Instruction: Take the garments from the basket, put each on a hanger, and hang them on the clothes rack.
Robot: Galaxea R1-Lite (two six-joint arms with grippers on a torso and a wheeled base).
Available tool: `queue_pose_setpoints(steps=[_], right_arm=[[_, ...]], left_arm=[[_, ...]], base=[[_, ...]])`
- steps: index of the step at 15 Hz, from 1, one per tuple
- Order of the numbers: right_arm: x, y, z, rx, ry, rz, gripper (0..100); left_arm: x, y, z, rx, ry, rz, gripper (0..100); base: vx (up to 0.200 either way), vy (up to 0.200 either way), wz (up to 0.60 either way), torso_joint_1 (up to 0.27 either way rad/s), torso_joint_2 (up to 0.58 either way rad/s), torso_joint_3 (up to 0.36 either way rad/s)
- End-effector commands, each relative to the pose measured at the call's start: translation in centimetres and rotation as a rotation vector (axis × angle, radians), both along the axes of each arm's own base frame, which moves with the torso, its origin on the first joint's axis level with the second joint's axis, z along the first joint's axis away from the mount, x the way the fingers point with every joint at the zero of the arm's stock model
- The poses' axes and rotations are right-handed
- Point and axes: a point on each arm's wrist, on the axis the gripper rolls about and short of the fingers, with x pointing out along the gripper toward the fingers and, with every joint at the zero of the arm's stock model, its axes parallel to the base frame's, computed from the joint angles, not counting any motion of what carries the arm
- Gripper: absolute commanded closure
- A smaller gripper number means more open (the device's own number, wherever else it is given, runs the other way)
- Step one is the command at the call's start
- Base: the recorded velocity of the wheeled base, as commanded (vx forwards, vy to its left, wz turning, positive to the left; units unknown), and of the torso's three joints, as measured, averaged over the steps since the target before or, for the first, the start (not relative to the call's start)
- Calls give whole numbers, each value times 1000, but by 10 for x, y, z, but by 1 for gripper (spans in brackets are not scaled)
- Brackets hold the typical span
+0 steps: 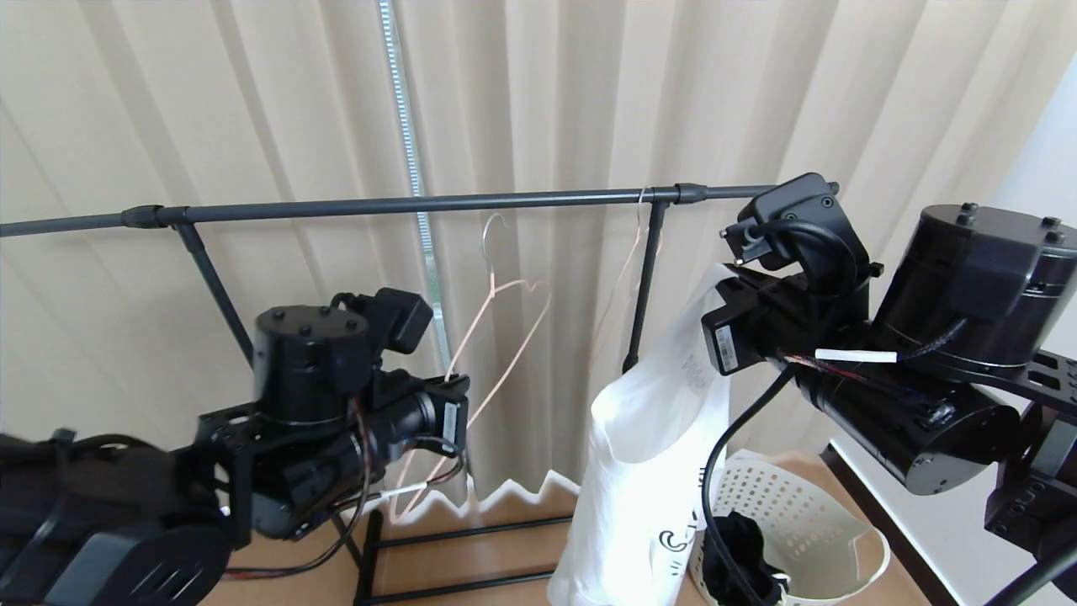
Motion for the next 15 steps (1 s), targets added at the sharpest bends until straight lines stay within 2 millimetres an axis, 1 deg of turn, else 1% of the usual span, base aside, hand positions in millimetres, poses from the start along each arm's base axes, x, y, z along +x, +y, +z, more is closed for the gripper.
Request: queue_pose_setpoints(steps=[1, 3, 5, 6, 7, 9, 11, 15], right_arm=[[3, 3, -4, -10, 11, 1, 100], [4, 4, -7, -14, 17, 1, 100], [12, 1, -11, -22, 26, -22, 100], [15, 0, -13, -26, 32, -27, 100], [21, 1, -17, -28, 35, -38, 100], [31, 1, -25, -35, 39, -60, 100], [41, -4, -27, -28, 28, -94, 100], [48, -10, -27, -35, 24, -119, 100]], left_arm=[[-50, 31, 5, -65, -63, -142, 100], [-72, 46, -7, -57, -77, -225, 100], [-85, 56, -17, -57, -97, -267, 100], [-85, 57, -18, -64, -106, -276, 100], [-84, 63, -18, -83, -135, -291, 100], [-85, 66, -19, -89, -136, -306, 100], [-87, 67, -22, -83, -121, -311, 100], [-87, 65, -27, -77, -96, -340, 100]], base=[[0, 0, 0, 0, 0, 0], [0, 0, 0, 0, 0, 0], [0, 0, 0, 0, 0, 0], [0, 0, 0, 0, 0, 0], [0, 0, 0, 0, 0, 0], [0, 0, 0, 0, 0, 0], [0, 0, 0, 0, 0, 0], [0, 0, 0, 0, 0, 0]])
